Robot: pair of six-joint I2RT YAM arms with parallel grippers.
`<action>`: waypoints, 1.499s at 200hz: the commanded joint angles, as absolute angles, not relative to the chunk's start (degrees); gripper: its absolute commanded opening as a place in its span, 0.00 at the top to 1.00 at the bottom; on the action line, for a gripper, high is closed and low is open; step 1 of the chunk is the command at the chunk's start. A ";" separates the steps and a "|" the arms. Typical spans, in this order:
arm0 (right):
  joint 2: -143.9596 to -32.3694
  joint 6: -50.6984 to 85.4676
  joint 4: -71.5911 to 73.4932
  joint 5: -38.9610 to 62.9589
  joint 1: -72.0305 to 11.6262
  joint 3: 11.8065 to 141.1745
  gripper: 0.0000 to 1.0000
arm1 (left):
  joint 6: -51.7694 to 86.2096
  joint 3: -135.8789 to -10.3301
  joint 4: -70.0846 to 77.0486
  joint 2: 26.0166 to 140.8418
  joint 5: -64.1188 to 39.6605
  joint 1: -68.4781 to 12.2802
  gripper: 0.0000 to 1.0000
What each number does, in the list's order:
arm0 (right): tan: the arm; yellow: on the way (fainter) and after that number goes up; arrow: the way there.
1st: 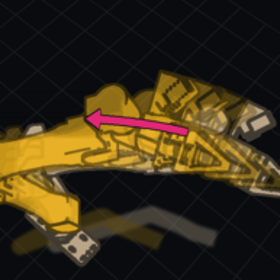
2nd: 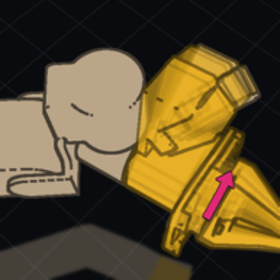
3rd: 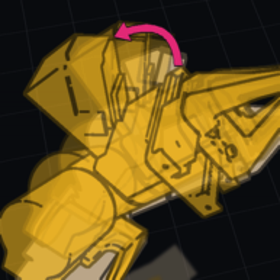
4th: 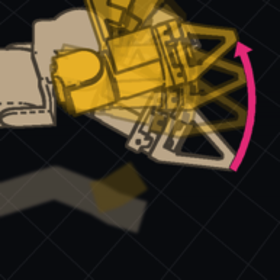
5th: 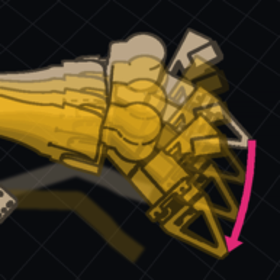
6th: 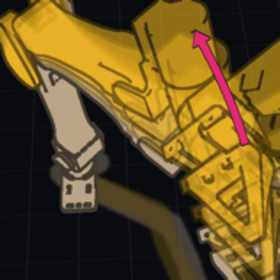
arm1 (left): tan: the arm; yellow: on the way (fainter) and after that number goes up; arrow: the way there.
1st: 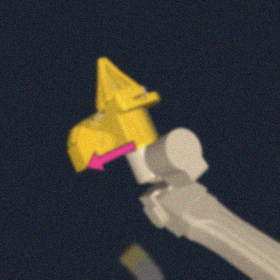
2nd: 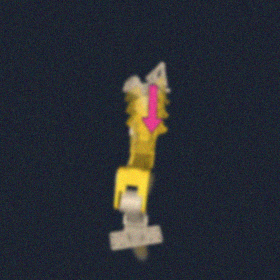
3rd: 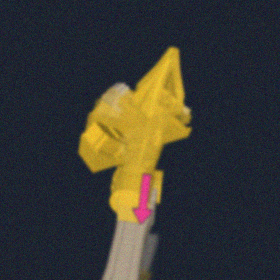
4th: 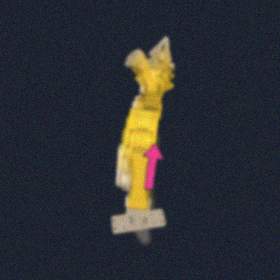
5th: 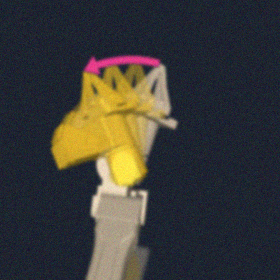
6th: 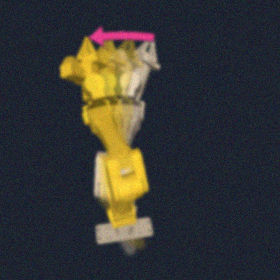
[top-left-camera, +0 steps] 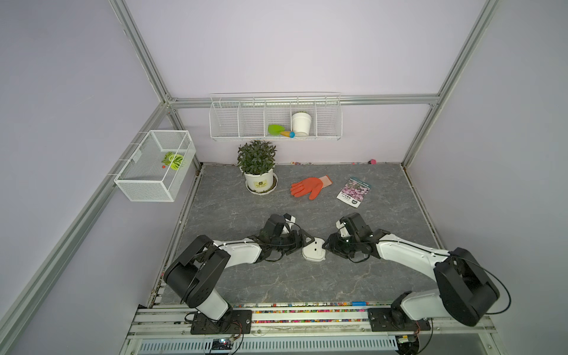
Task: Remove the battery from the alarm
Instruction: Install the cover on the alarm, then adjust the alarm at the center of the board.
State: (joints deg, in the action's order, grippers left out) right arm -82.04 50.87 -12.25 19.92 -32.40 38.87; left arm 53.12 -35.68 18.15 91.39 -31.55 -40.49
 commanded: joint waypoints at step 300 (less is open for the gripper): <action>-87.93 -36.62 -23.21 18.98 -37.77 50.32 0.02 | 57.93 -30.80 22.05 90.04 -30.48 -38.50 0.26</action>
